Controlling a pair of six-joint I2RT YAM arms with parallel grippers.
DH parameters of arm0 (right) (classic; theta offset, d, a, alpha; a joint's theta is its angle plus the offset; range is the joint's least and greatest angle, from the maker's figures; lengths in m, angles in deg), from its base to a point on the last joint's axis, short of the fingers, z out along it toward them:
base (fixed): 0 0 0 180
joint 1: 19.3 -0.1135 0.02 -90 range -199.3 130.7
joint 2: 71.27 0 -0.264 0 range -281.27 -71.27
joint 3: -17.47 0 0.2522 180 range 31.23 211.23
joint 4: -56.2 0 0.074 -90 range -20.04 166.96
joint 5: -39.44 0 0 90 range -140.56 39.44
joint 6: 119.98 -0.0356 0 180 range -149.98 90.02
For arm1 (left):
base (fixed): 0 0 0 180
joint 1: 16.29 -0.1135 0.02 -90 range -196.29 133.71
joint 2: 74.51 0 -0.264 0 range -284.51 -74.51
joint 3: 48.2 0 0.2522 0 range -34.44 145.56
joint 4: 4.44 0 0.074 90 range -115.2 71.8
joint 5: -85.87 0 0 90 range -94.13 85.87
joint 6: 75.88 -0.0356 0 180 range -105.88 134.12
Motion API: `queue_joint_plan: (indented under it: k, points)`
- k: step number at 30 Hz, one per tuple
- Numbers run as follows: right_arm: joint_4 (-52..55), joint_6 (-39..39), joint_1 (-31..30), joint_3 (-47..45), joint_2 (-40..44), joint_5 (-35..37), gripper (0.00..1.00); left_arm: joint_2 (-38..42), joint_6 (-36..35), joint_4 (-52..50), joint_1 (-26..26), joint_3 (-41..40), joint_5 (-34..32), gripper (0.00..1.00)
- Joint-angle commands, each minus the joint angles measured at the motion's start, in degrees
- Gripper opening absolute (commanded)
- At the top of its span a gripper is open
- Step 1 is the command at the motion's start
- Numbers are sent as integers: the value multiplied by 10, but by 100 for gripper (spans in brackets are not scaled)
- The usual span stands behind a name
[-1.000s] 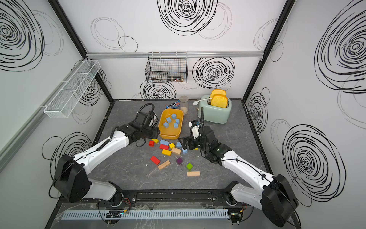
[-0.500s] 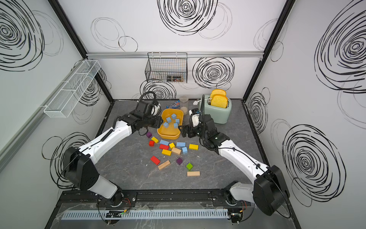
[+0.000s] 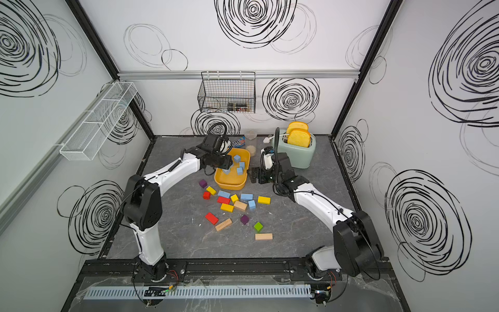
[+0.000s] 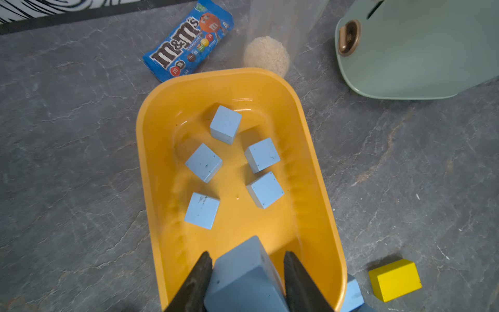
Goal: Pick out the blue building blocks
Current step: Place the building block in the storage box.
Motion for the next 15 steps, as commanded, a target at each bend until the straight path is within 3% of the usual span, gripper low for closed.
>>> queue_joint_plan:
  k: [1, 15]
  points:
    - [-6, -8, 4, 10, -13, -24, 98, -31, 6, 23, -6, 34, 19, 0]
    - [-4, -14, 26, 7, -40, -39, 98, -143, 13, 22, -9, 121, 12, 0]
